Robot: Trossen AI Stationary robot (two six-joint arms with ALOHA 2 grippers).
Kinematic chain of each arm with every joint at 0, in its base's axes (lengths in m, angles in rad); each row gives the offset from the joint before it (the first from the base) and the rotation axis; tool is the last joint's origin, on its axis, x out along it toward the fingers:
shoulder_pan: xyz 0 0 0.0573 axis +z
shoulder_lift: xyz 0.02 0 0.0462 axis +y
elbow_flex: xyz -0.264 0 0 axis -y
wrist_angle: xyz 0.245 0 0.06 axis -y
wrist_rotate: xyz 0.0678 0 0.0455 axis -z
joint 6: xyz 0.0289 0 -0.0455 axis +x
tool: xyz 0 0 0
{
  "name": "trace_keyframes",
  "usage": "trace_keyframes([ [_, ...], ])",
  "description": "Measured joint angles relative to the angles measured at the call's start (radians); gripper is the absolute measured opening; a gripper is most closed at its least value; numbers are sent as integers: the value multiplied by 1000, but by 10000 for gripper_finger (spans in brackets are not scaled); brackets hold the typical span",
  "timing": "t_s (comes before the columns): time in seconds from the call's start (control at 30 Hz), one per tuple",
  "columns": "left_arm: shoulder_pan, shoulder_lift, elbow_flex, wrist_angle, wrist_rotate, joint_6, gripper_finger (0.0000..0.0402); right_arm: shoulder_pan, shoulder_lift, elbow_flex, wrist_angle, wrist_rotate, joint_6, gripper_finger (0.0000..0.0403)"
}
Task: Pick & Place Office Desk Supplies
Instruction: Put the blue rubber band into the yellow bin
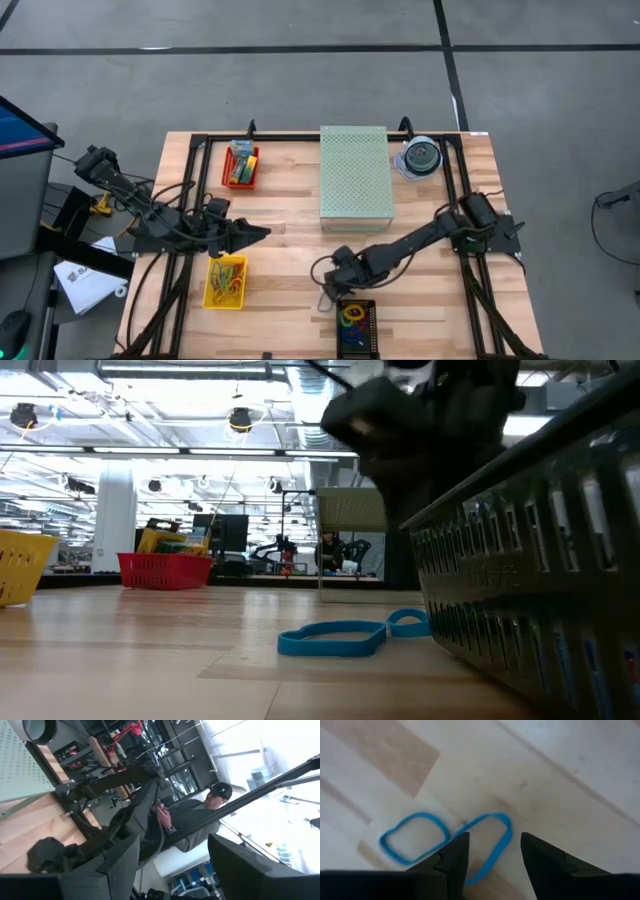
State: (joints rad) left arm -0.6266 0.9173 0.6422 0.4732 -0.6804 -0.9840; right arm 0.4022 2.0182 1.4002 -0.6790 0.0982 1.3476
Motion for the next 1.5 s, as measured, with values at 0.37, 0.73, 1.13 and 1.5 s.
trace_keyframes([
  [0.37, 0, 0, 0, 8, 0, 0, 231, -5, 54, 3, 31, 4, 33, 180],
  [0.73, 0, 0, 0, 18, 0, 0, 231, -7, 61, 3, 18, 31, 52, 142],
  [1.13, 0, 0, 0, 23, 1, 0, 231, -22, 61, 0, -12, 32, -8, 9],
  [1.5, -2, 0, 0, -26, 55, 9, 231, 33, 46, 269, -100, 207, -205, 2],
])
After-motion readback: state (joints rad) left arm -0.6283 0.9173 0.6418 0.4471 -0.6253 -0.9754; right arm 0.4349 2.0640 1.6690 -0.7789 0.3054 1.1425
